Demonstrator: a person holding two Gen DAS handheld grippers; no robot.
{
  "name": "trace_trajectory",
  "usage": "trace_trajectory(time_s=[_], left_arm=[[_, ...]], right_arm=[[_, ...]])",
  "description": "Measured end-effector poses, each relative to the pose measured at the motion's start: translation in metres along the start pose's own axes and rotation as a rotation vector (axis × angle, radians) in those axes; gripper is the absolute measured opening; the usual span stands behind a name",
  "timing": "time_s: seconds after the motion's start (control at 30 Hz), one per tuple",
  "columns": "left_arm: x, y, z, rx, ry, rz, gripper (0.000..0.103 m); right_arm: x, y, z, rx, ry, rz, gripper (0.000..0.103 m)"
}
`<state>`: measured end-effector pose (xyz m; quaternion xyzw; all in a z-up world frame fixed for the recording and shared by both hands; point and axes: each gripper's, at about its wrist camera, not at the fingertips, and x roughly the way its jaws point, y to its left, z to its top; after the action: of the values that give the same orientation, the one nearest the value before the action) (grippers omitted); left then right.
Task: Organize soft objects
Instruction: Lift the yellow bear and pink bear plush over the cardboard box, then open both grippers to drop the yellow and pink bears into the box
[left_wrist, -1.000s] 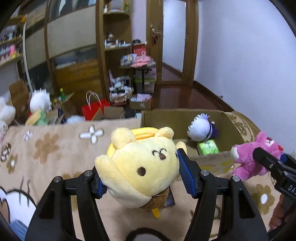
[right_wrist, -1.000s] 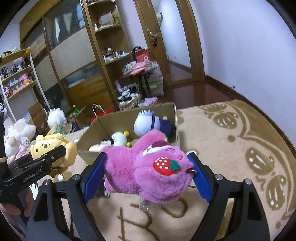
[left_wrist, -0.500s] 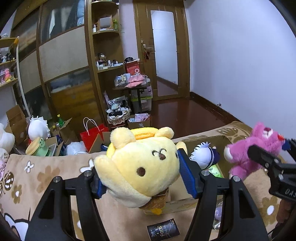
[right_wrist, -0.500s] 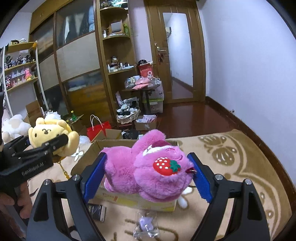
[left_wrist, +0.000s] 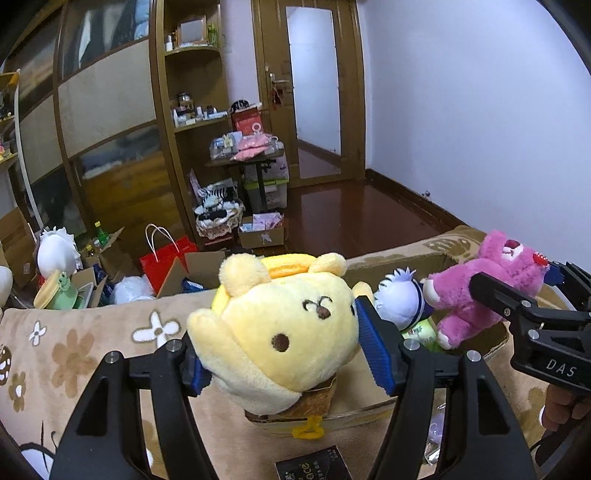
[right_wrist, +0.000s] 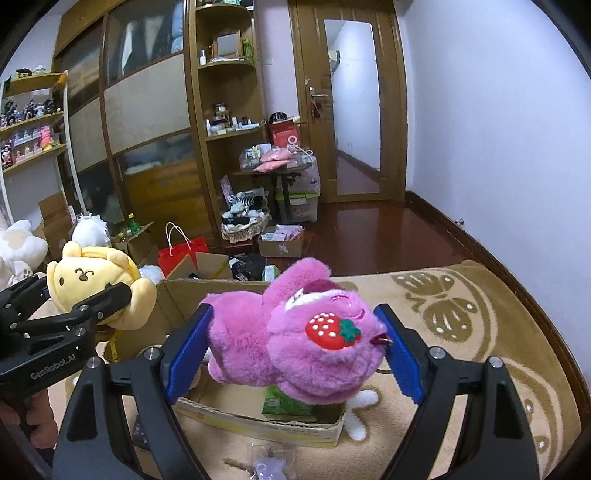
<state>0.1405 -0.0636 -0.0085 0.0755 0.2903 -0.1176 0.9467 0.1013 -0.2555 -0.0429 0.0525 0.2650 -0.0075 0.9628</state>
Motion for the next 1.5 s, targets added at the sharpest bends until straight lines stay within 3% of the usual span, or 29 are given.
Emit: trace_trajectory(time_s=[0.67, 0.9, 1.03, 1.13, 1.2, 1.5], left_arm=[[0.033, 0.008, -0.018, -0.03, 0.123, -0.014, 0.075], [0.035, 0.011, -0.018, -0.038, 0.133, -0.008, 0.082], [0.035, 0.012, -0.018, -0.036, 0.127, 0.001, 0.092], [0.033, 0.013, -0.019, -0.031, 0.125, 0.003, 0.094], [0.033, 0.012, -0.021, -0.026, 0.126, 0.012, 0.095], [0.012, 0.015, -0.023, -0.021, 0.118, 0.041, 0.099]], right_arm=[[0.028, 0.002, -0.012, -0.012, 0.052, 0.005, 0.092], [0.03, 0.001, -0.015, -0.009, 0.052, 0.027, 0.093], [0.03, -0.001, -0.016, -0.005, 0.047, 0.038, 0.094], [0.028, -0.002, -0.015, 0.001, 0.043, 0.047, 0.095], [0.027, -0.003, -0.014, 0.007, 0.038, 0.049, 0.102], [0.011, -0.009, -0.011, 0.046, 0.028, 0.054, 0.103]])
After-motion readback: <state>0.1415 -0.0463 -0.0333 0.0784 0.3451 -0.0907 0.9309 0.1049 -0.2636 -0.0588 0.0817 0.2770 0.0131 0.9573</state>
